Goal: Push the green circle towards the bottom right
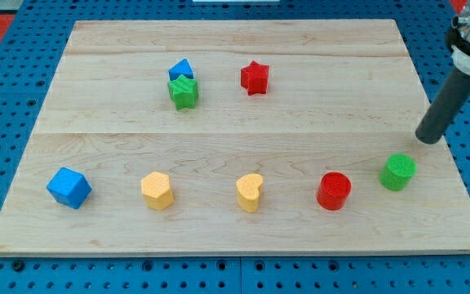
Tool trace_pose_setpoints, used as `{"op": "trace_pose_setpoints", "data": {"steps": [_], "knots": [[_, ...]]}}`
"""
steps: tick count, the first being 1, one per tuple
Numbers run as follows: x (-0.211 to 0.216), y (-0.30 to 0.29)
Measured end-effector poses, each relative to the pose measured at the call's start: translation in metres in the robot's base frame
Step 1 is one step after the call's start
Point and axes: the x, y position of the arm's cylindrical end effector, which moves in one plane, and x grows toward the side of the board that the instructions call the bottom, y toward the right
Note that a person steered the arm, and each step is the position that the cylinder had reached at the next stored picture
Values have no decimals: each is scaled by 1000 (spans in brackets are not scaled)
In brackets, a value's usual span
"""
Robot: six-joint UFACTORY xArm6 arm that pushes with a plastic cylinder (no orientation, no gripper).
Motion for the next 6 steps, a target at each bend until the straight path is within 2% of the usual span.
{"op": "trace_pose_setpoints", "data": {"steps": [3,6], "knots": [[38,-75],[58,-46]]}}
